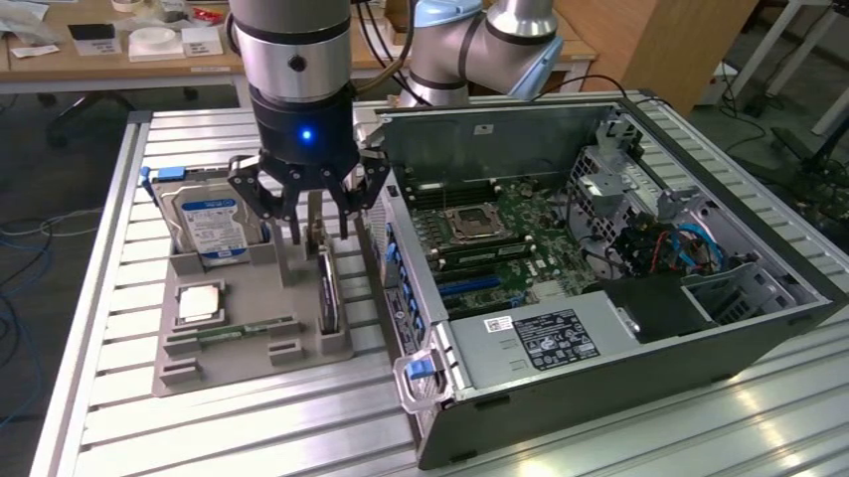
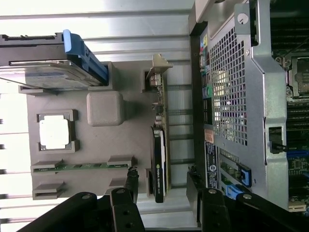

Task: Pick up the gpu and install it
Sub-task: 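Pick up the gpu and move the gpu toward the slot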

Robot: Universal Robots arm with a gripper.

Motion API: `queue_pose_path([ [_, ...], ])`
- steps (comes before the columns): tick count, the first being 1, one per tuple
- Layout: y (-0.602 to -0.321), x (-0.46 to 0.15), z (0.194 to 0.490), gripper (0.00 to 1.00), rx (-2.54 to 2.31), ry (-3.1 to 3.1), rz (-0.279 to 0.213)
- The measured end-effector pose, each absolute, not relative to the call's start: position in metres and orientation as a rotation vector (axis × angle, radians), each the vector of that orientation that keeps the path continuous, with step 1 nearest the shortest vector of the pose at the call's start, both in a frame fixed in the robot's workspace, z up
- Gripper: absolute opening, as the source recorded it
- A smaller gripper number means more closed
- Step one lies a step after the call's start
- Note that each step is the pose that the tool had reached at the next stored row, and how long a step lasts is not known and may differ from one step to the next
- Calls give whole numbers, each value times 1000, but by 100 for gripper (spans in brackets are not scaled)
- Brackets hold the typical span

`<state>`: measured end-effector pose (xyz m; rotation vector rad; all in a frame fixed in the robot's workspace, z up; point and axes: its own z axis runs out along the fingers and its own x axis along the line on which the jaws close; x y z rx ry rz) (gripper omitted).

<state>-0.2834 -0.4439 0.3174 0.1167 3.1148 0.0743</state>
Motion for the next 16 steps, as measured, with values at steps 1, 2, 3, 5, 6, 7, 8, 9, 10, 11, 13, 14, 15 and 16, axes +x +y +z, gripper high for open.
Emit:
queue_pose_path([
  [1,-444,-283,317,53,117,3115,74],
  [2,-444,-283,317,53,117,3115,74],
  [3,-444,-283,317,53,117,3115,74],
  [5,-444,-283,317,53,117,3115,74],
  [6,-444,-283,317,53,117,3115,74],
  [7,-444,-283,317,53,117,3115,74],
  [8,-444,-283,317,53,117,3115,74],
  [9,-444,-283,316,53,117,3115,74],
  [10,-444,-283,316,53,117,3115,74],
  [11,-444,-283,316,53,117,3115,74],
  [13,-444,-283,316,53,117,3115,74],
  [14,-444,-283,315,53,117,3115,74],
  [15,-444,-283,315,53,117,3115,74],
  [16,-444,-283,315,53,117,3115,74],
])
